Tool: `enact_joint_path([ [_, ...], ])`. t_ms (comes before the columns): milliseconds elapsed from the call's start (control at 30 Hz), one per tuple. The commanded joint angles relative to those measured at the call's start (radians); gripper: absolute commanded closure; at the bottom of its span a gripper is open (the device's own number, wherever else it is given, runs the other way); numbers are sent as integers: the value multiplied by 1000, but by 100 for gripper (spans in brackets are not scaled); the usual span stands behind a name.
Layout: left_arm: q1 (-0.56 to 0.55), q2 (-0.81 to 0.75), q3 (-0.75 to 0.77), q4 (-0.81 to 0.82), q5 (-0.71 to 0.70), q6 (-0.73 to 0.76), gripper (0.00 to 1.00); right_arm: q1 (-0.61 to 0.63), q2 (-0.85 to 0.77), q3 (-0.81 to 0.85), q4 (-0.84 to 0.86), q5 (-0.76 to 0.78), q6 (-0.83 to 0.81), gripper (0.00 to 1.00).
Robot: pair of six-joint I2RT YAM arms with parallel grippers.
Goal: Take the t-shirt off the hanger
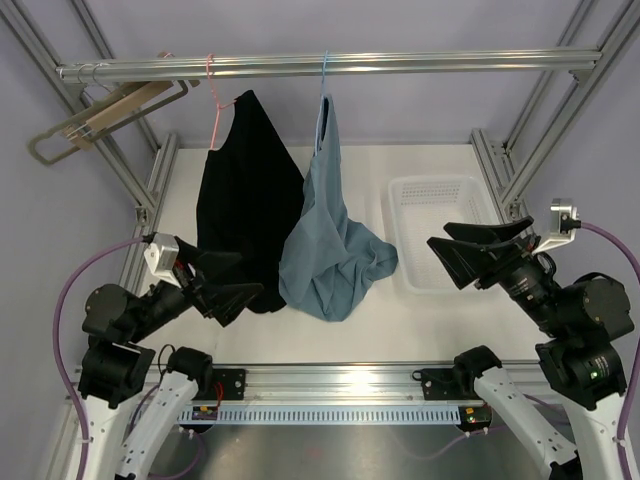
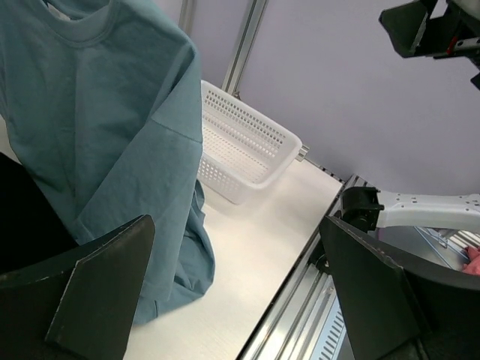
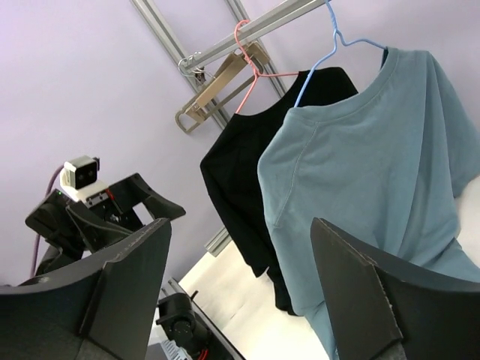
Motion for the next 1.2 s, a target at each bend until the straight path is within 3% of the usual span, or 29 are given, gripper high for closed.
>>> enact_joint_path([
  [0, -4, -35, -44, 9, -2, -8, 1, 7, 71, 44, -58, 0, 0, 18],
  [33, -4, -43, -56, 11, -5, -13, 1, 7, 84, 52, -54, -1, 1, 24],
  [133, -4, -59, -76, 11, -42, -30, 1, 6, 131, 86, -41, -23, 4, 30],
  [167, -4, -57, -70, 11, -53, -33, 1, 7, 141, 86, -28, -27, 6, 39],
  [233, -4, -33, -27, 9, -100, -52, 1, 6, 167, 72, -3, -35, 21, 46],
  [267, -4, -14, -6, 11, -121, -57, 1, 7, 173, 63, 9, -38, 24, 56],
  [333, -4, 77, 71, 12, -131, -82, 1, 7, 208, 49, 14, -44, 27, 71],
  [467, -4, 290, 233, 25, -151, -126, 1, 30, 279, 20, 54, -78, 29, 86],
  [533, -20, 375, 342, 47, -169, -155, 13, 58, 309, 12, 64, -26, 0, 86],
  [567, -43, 464, 384, 49, -233, -151, 29, 72, 320, 9, 67, -8, -10, 85],
  [667, -198, 646, 548, 40, -426, -97, 41, 119, 357, -5, 87, 34, -37, 84],
  [733, -281, 737, 632, 19, -515, -50, 43, 150, 372, -17, 95, 48, -53, 84],
  [1000, -291, 1124, 1054, -95, -729, 72, 48, 207, 305, -80, 63, 80, -103, 79],
  [1167, -298, 1283, 1186, -126, -810, 124, 50, 214, 274, -101, 31, 72, -122, 73],
])
